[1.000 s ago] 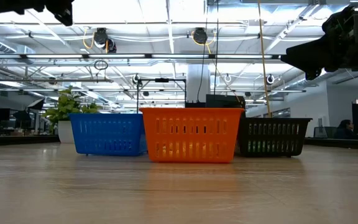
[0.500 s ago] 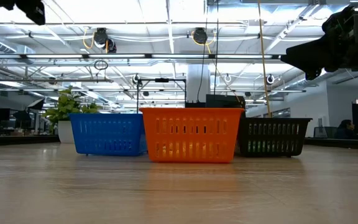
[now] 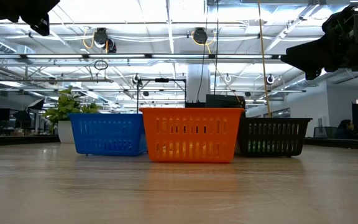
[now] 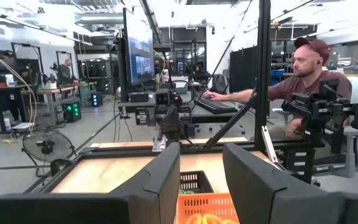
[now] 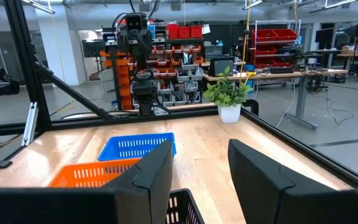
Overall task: Sort spring keychains
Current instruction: Return to Home Position
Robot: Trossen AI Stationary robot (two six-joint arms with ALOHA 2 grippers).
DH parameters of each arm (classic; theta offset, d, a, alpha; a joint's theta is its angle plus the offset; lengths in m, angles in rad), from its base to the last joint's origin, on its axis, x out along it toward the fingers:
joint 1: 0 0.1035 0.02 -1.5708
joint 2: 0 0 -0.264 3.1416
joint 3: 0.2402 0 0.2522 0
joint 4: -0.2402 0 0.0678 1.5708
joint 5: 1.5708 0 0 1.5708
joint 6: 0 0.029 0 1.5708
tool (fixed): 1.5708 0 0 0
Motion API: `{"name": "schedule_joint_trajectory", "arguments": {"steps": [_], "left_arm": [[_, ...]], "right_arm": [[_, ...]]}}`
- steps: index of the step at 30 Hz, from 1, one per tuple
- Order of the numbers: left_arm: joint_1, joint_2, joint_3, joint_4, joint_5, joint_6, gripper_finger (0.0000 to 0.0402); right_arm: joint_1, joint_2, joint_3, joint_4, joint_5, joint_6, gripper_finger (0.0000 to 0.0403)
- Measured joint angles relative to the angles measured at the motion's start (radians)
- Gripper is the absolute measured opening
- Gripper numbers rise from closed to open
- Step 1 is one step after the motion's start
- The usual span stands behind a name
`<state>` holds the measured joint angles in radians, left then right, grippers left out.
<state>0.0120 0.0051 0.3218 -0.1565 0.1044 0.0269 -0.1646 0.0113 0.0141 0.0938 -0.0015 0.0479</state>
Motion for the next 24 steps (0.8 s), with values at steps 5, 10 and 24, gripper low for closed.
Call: {"name": "schedule_joint_trajectory", "arguments": {"steps": [5,10,24], "left_arm": [[0.0,0.0,-0.001,-0.004,0.0,-0.006,0.0132],[0.0,0.0,-0.059,0.038,0.0,-0.027,0.0131],[0.0,0.0,-0.277,0.286,0.0,-0.052,0.0132]], "right_arm": [[0.0,0.0,0.0,0.0,0.0,0.0,0.0145],[0.0,0.0,0.0,0.0,0.0,0.0,0.0144],[0.0,0.0,0.0,0.0,0.0,0.0,0.0145]]}}
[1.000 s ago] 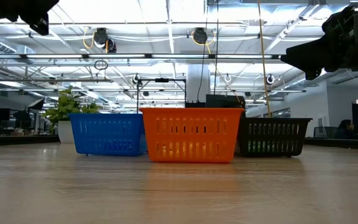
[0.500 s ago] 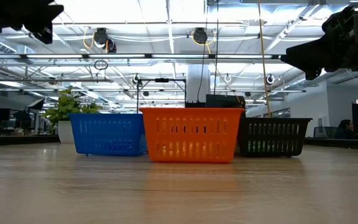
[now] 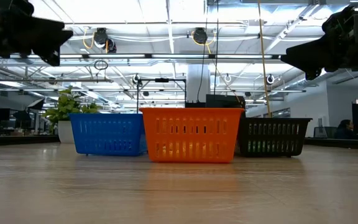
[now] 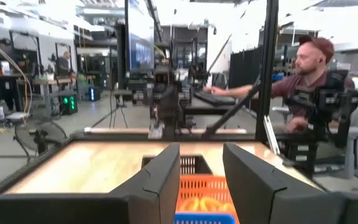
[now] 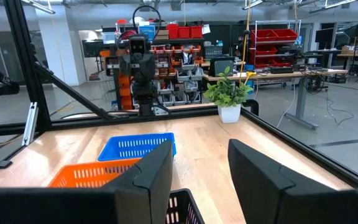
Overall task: Sort spring keychains
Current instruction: Return to Home Position
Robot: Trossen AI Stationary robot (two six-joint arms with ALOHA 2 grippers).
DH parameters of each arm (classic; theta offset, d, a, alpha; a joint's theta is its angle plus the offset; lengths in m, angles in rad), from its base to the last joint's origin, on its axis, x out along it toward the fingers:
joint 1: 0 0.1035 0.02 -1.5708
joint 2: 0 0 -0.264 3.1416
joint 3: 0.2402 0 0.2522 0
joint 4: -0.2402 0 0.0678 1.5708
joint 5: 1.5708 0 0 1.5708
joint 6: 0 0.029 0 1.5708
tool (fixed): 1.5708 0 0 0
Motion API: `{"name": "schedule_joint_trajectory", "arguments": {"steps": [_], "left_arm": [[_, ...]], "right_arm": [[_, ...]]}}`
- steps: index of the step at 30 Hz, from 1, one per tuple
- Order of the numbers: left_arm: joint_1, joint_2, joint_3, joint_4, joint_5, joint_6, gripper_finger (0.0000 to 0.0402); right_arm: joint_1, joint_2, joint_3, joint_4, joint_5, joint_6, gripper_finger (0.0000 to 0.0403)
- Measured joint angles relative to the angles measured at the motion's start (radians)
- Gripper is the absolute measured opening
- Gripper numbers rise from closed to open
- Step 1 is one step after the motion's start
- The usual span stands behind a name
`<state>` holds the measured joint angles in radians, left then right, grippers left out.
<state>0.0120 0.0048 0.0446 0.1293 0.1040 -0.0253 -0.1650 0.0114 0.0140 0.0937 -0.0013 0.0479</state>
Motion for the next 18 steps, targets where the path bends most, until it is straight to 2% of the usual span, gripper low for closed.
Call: {"name": "schedule_joint_trajectory", "arguments": {"steps": [4,13,18], "left_arm": [[0.0,0.0,-0.033,0.004,0.001,0.014,0.0132],[0.0,0.001,-0.033,-0.058,0.0,0.094,0.0131],[0.0,0.002,-0.033,-0.097,-0.003,0.087,0.0131]], "right_arm": [[0.0,0.0,0.0,0.0,0.0,0.0,0.0144],[0.0,0.0,0.0,0.0,0.0,0.0,0.0143],[0.0,0.0,0.0,0.0,0.0,0.0,0.0145]]}}
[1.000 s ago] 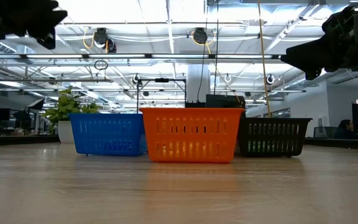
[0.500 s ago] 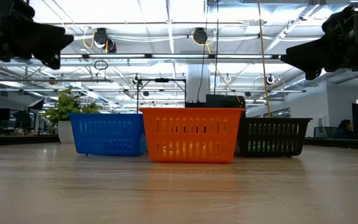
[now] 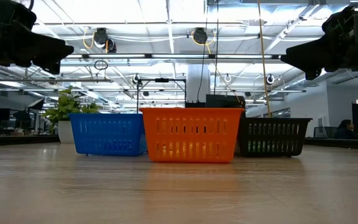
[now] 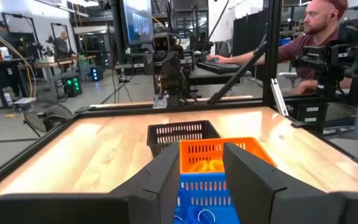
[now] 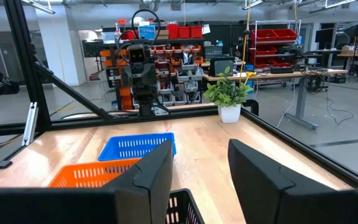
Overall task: Sort spring keychains
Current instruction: Return to Home Position
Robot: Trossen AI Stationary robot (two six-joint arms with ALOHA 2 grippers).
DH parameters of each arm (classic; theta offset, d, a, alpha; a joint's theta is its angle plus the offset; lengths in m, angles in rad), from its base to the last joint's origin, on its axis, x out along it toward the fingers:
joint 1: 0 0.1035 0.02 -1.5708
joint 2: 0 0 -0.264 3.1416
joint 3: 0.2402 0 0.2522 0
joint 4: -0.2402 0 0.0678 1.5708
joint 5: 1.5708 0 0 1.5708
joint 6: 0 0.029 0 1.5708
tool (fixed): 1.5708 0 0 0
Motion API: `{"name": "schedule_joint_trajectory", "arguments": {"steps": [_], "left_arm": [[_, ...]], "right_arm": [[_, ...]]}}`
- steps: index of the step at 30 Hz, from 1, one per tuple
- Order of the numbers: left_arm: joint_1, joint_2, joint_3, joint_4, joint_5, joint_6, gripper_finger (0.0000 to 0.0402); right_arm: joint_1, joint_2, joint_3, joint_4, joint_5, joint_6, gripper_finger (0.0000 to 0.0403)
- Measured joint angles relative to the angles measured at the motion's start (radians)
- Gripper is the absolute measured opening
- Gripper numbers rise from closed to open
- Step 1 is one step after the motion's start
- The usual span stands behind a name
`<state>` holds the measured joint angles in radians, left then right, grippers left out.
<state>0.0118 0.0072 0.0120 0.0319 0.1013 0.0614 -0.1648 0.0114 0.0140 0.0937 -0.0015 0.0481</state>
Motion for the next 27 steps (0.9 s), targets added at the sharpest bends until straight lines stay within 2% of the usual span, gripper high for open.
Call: {"name": "schedule_joint_trajectory", "arguments": {"steps": [27], "left_arm": [[0.0,0.001,0.0,0.016,0.002,-0.014,0.0131]], "right_arm": [[0.0,0.0,0.0,0.0,0.0,0.0,0.0144]]}}
